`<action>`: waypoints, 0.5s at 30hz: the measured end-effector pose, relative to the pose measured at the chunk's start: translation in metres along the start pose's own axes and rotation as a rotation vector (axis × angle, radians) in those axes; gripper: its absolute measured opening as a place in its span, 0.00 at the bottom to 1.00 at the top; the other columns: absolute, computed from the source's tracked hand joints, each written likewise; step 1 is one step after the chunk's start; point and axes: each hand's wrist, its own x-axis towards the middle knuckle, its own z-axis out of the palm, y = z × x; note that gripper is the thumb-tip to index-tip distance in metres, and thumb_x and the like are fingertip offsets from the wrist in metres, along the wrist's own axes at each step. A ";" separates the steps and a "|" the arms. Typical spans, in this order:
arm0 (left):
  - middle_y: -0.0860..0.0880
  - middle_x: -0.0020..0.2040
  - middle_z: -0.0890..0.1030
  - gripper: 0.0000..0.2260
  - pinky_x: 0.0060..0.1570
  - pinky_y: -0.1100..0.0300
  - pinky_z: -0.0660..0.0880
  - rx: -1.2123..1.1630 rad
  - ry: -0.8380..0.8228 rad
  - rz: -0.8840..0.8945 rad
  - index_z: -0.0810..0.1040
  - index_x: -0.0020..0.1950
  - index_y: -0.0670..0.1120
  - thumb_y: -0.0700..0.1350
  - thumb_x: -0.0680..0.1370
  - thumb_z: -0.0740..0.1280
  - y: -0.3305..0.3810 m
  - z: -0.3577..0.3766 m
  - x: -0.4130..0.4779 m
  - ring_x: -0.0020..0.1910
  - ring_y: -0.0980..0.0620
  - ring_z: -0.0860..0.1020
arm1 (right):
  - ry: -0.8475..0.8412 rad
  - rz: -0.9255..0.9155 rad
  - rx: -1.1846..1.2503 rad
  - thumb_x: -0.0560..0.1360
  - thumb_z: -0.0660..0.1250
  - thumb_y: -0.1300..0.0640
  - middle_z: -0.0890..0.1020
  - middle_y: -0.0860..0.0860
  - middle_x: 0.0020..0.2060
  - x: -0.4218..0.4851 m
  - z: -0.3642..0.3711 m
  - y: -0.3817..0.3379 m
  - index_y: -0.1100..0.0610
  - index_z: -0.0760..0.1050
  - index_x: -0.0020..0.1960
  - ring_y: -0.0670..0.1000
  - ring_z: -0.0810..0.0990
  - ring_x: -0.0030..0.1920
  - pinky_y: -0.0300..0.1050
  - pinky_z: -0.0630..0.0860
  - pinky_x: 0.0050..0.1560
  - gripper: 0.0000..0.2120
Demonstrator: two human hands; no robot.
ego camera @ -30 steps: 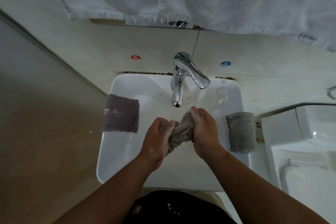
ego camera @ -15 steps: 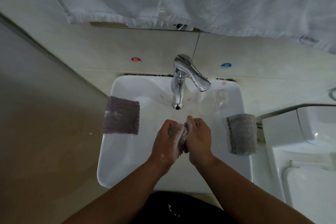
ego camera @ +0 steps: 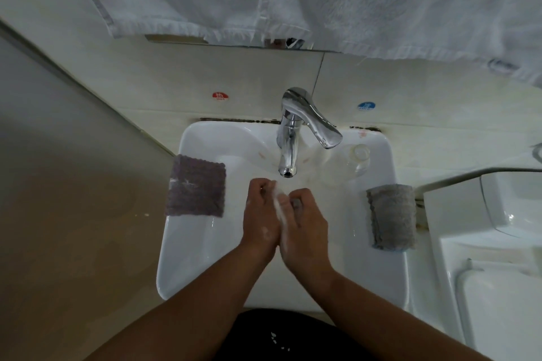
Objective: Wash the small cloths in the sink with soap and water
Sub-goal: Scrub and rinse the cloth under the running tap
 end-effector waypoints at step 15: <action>0.49 0.36 0.75 0.09 0.31 0.58 0.72 -0.096 -0.138 0.045 0.69 0.46 0.42 0.45 0.84 0.60 0.015 0.006 -0.037 0.33 0.53 0.73 | 0.055 0.117 0.000 0.82 0.64 0.50 0.82 0.48 0.36 0.039 -0.006 0.010 0.52 0.73 0.43 0.47 0.81 0.38 0.46 0.74 0.43 0.10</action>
